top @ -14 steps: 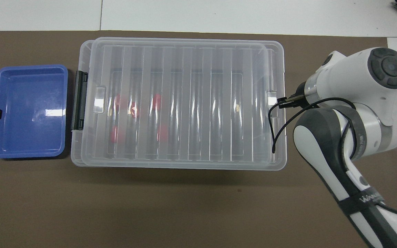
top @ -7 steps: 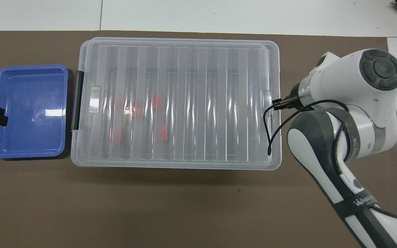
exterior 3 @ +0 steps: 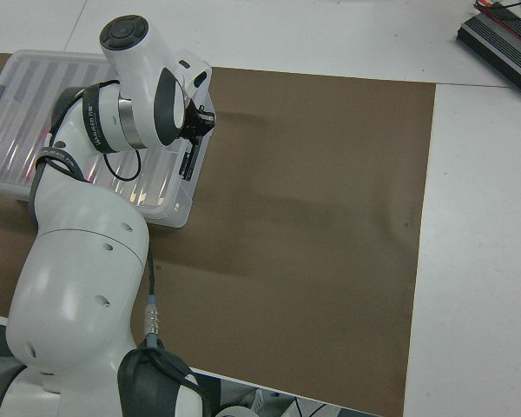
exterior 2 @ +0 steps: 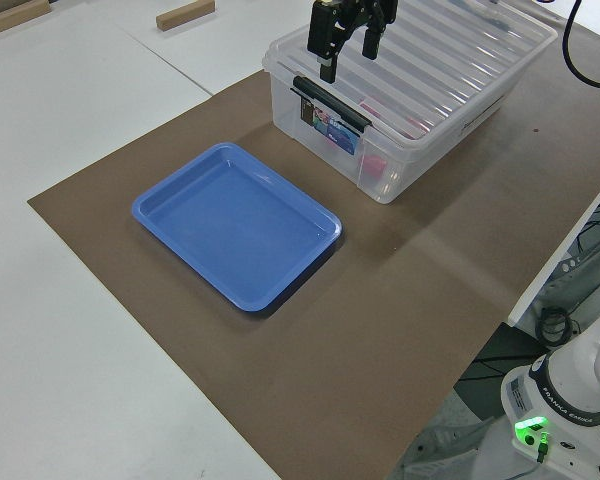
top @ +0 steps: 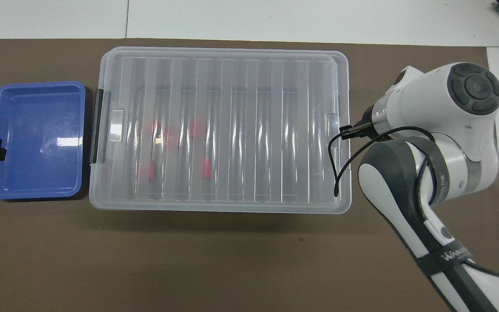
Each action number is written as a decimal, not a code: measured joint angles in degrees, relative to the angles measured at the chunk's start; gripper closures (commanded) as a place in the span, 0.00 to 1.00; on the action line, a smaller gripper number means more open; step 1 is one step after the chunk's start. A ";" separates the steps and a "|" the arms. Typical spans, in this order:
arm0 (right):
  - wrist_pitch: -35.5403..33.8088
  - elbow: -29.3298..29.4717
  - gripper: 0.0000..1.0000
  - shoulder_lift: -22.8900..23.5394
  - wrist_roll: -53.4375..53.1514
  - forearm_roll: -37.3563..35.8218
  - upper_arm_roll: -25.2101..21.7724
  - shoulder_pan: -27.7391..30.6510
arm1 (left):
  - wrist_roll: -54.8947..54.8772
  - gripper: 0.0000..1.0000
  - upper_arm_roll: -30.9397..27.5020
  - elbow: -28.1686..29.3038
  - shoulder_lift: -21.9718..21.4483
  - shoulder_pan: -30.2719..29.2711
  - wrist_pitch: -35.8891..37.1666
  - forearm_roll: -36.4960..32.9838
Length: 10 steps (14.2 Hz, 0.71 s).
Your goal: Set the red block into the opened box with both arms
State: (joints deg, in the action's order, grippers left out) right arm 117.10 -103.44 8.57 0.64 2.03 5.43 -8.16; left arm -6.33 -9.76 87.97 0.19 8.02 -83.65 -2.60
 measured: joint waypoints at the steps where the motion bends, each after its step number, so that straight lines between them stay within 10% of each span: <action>1: 0.00 0.00 1.00 0.00 0.00 0.00 0.00 0.00 | 0.00 0.00 0.00 0.90 -0.22 0.00 -2.10 0.00; 10: -5.16 -0.01 1.00 -4.23 -5.17 0.21 -0.73 0.93 | 0.00 0.00 -0.57 3.83 -1.65 -0.08 -5.41 0.00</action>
State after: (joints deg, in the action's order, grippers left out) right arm 111.94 -103.45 4.34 -4.53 2.24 4.70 -7.22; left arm -6.32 -10.33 91.80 -1.46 7.94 -89.06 -2.60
